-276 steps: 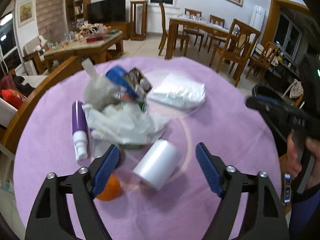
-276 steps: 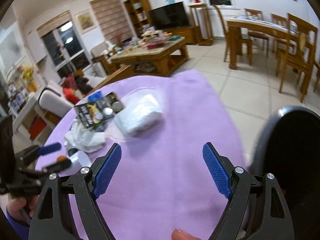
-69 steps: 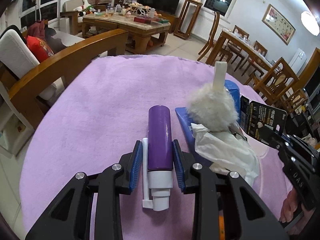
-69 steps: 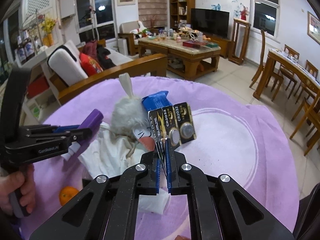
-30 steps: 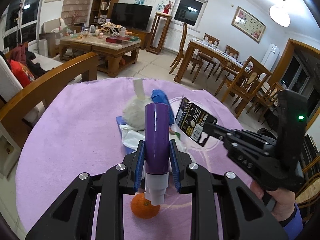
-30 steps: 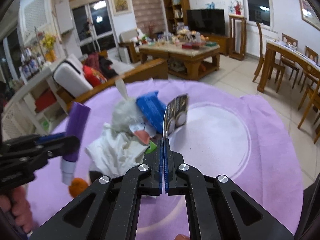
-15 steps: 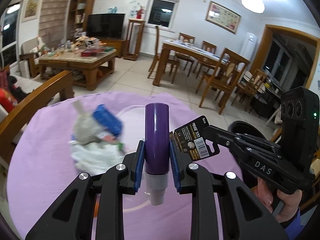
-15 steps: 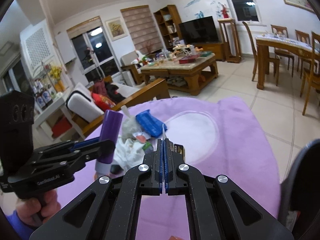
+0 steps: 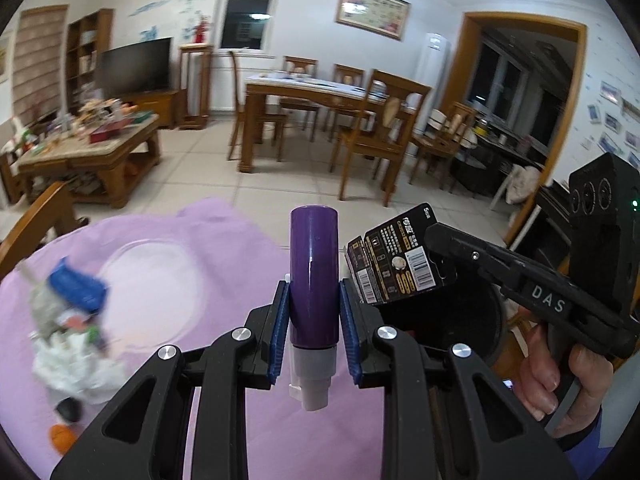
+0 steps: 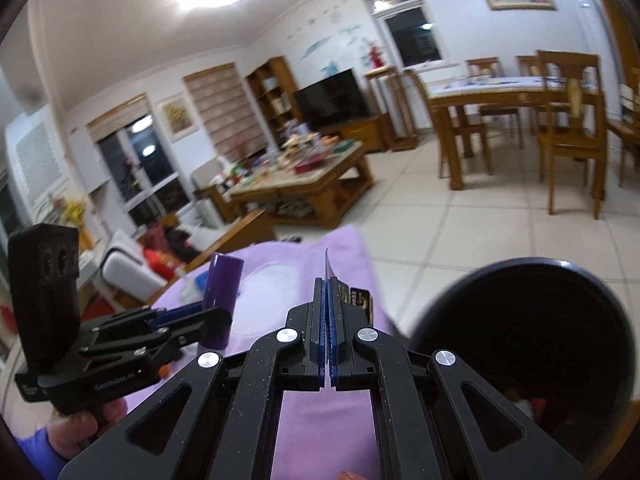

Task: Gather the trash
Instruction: 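Carry bottle and battery card over the black bin and open both grippers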

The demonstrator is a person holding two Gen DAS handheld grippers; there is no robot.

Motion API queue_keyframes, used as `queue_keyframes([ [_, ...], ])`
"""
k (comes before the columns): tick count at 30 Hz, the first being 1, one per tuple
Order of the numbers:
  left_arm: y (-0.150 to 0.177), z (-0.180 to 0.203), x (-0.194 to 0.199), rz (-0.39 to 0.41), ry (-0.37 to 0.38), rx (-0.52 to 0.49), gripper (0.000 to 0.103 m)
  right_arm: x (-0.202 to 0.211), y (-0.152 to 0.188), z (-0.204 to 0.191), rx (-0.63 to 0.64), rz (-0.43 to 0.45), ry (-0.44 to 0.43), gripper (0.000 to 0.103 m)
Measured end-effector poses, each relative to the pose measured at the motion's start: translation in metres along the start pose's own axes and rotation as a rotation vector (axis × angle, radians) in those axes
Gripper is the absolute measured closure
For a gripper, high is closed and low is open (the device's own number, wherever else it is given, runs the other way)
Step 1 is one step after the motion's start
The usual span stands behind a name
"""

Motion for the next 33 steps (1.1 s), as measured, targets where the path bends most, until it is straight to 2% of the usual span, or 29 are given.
queue_keyframes([
  [9,-0.016,0.075,-0.052,-0.036,0.082,-0.107,0.078,0.040,0.031,0.100,-0.126,0.022,0.081,0.101],
  [16,-0.018,0.109,-0.097,-0.099,0.103,-0.159,0.078,0.041,0.057,0.156,-0.212,0.003,0.110,0.101],
  [25,-0.018,0.124,-0.140,-0.176,0.084,-0.186,0.078,0.018,0.079,0.194,-0.279,-0.057,0.125,0.101],
  [33,-0.010,0.127,-0.155,-0.222,0.071,-0.202,0.078,-0.002,0.076,0.197,-0.307,-0.087,0.130,0.101],
])
Point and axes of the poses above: each gripper's, at about its wrist camera, not at the fingertips, and x roughly against the way its jaws point, z to its right, y to its underside, the point moved 4 cm from there along -x, roughly the way its jaws point, and after that the axes turned 15 degrees about -z, right-handed, at the moved point
